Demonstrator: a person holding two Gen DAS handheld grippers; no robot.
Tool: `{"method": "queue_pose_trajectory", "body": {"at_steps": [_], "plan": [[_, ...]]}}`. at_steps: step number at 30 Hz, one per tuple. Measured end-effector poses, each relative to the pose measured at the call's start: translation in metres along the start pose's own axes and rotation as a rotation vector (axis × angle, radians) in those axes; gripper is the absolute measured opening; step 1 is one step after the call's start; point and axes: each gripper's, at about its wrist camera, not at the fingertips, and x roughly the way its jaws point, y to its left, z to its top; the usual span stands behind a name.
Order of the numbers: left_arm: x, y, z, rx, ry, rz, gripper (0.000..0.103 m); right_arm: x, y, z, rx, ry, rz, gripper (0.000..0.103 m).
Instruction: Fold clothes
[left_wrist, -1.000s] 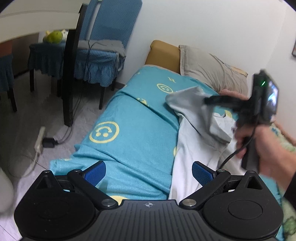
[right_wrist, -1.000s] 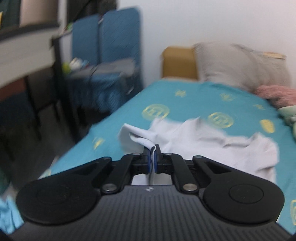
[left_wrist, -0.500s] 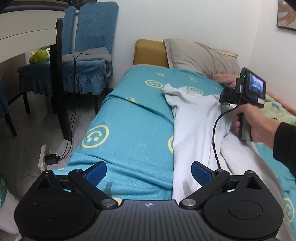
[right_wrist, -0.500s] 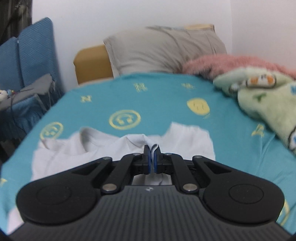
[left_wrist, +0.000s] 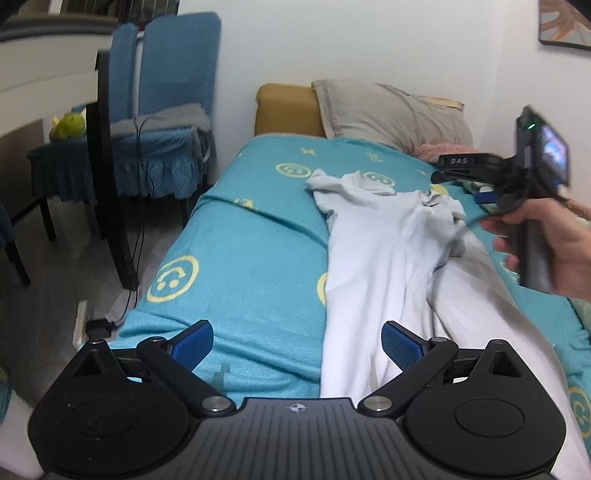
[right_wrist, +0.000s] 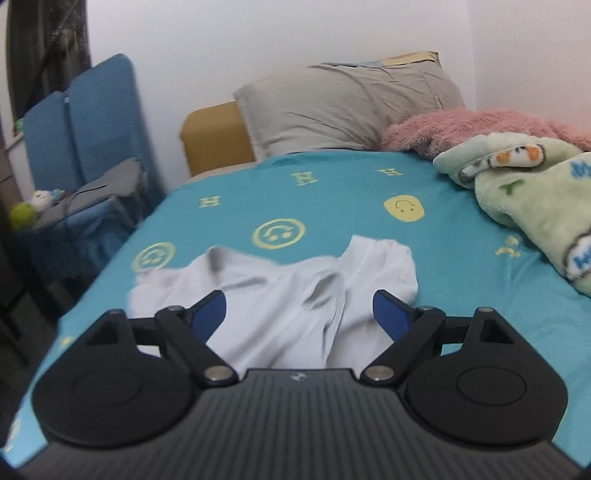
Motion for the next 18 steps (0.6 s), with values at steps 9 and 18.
{"method": "queue_pose_trajectory", "body": {"at_steps": [9, 18], "plan": [[-0.050, -0.001, 0.002, 0.018, -0.042, -0.002, 0.099, -0.172, 0.015, -0.017, -0.025, -0.049, 0.050, 0.088], [-0.123, 0.003, -0.006, 0.030, -0.073, -0.034, 0.099, -0.317, 0.013, -0.060, -0.036, -0.062, 0.077, 0.088]]}}
